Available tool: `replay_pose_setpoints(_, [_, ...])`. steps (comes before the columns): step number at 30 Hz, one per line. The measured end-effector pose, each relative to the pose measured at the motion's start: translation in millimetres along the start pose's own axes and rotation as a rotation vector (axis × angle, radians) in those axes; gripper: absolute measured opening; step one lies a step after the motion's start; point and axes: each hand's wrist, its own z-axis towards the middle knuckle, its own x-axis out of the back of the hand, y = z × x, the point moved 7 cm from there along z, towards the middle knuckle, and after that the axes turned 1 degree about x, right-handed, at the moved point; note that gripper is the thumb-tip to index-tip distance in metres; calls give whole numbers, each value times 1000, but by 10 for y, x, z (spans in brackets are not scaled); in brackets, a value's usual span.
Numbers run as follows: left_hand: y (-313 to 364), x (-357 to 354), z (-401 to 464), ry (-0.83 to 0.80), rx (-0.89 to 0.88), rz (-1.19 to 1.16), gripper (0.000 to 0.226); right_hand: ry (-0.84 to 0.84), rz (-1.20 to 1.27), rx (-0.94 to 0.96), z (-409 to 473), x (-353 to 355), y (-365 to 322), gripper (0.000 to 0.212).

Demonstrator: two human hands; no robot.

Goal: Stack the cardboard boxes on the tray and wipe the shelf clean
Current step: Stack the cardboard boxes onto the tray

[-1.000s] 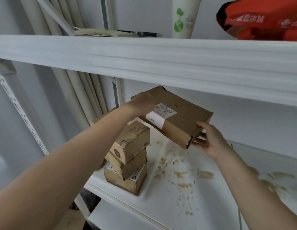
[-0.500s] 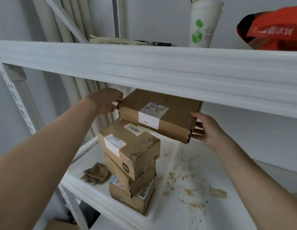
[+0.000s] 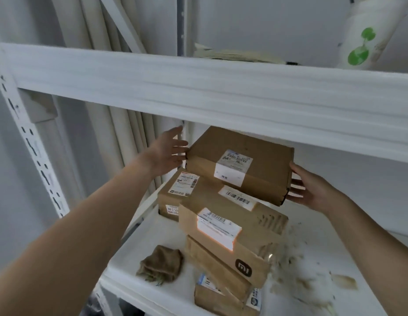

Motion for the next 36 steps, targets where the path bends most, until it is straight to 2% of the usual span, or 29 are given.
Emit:
replay_pose_setpoints(2, [-86,65,45,-22,35,-17,61,10,-65,-17,38,33,73,55])
replay_pose_setpoints(5, [-236,135,137,-78,84,-83,67,14,-70,-23,57,1,166,43])
replay_pose_setpoints(14, [-725,134,333,-206,209,-102,75,50,-165,-82,-2,74,502,41])
replay_pose_setpoints(19, [-883,162,350,-223,225,-120,61,9,-170,-117,94,137,780,60])
replay_pose_setpoints(23, [-1032,161,386,-220,259,-160,60,0,-147,-141,82,165,949,71])
replay_pose_setpoints(28, [-1210,218,396,-191,306,-58,77,91,-87,-151,-14,280,968,65])
replay_pose_setpoints(33, [-1250,284,367,-138,326,46,80,34,-92,-250,-90,349,1154,76])
replay_pose_setpoints(36, [-1174,234,330,-154,320,96,77,-9,-93,-281,-164,371,1194,73])
